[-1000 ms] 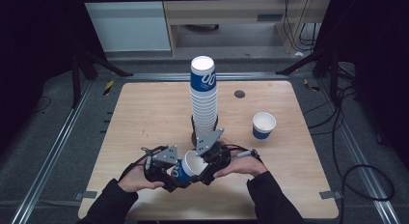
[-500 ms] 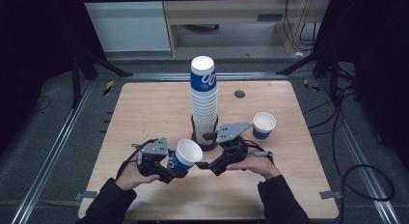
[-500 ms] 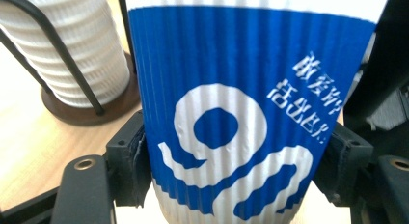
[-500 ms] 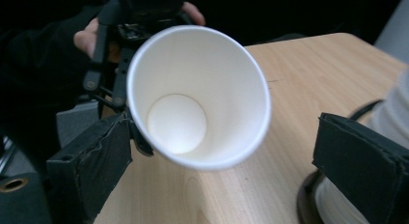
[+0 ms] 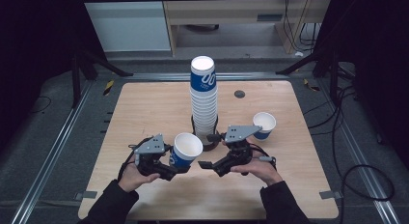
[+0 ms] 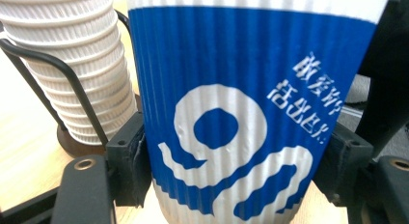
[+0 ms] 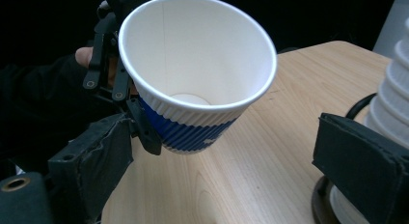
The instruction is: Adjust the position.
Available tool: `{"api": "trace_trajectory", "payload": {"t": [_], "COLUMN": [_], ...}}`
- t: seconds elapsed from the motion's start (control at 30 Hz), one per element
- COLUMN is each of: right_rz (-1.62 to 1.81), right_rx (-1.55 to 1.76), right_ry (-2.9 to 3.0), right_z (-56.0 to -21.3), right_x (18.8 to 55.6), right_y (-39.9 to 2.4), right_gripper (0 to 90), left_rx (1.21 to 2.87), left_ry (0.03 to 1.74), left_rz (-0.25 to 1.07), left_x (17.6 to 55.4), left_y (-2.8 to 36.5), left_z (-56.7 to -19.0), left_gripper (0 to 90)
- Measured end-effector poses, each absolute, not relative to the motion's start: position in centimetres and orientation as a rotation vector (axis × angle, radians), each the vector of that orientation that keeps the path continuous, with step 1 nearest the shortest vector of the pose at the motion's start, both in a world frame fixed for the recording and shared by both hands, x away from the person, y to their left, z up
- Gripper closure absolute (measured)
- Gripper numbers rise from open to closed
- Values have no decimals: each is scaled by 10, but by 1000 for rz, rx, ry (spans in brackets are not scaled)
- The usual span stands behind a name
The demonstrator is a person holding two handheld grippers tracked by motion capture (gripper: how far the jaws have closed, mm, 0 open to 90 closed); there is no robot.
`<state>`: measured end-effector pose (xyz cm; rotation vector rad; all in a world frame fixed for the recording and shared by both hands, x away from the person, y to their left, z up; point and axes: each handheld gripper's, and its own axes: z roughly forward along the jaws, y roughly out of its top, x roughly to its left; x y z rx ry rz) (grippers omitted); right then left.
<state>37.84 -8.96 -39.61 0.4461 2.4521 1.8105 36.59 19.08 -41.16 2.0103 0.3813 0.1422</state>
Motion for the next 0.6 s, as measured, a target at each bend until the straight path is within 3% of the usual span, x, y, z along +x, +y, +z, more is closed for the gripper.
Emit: {"api": "trace_trajectory", "payload": {"t": [0.6], "right_rz": [1930], "right_rx": [421], "right_ry": [2454], "right_z": [-401], "right_x": [385], "right_y": [-56], "right_gripper": [72], "left_rx": [2003], "left_ry": [369], "left_rz": [150], "left_x": [363], "left_y": [183], "left_z": [-414], "left_gripper": [268]}}
